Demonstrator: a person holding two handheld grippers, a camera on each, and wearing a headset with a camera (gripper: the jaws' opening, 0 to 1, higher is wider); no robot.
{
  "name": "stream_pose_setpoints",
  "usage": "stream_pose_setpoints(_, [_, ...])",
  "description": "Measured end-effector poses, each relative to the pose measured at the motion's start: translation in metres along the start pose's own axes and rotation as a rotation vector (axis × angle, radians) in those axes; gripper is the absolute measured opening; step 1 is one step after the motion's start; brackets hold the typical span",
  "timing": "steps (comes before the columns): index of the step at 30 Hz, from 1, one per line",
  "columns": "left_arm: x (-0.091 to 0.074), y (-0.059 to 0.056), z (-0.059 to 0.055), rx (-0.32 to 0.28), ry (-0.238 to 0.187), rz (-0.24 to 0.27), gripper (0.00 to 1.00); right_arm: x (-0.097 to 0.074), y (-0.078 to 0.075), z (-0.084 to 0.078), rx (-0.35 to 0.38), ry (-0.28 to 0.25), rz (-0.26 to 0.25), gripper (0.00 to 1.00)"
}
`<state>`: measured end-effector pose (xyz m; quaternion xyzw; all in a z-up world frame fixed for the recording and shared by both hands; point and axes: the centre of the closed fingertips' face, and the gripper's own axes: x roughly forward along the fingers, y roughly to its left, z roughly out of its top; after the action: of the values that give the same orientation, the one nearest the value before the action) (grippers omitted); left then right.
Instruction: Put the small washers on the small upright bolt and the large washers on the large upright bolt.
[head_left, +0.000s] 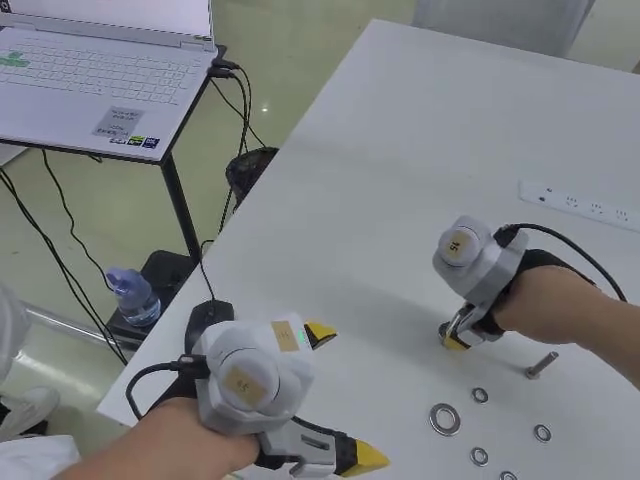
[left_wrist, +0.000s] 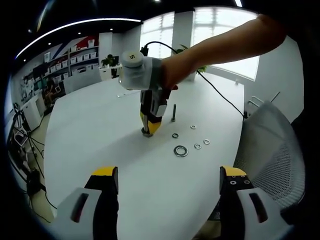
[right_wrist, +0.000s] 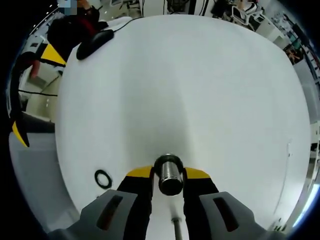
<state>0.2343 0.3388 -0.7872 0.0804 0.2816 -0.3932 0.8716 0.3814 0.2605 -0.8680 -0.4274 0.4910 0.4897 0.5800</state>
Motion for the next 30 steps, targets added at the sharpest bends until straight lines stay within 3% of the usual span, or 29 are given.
stream_pose_setpoints(11, [-0.001,-0.008,-0.001,-0.016,0.000,-0.013,0.80,-0.001,0.001,-0.001,-0.017,-0.011,0.012,0.25])
stream_pose_setpoints(19, [-0.002,-0.008,-0.003,-0.017,0.005,-0.012,0.80,-0.008,-0.005,0.000,-0.004,-0.049,0.022,0.36])
stream_pose_setpoints(30, [-0.001,-0.008,0.001,-0.002,0.003,-0.013,0.81,-0.031,-0.001,-0.003,-0.041,-0.092,0.022,0.42])
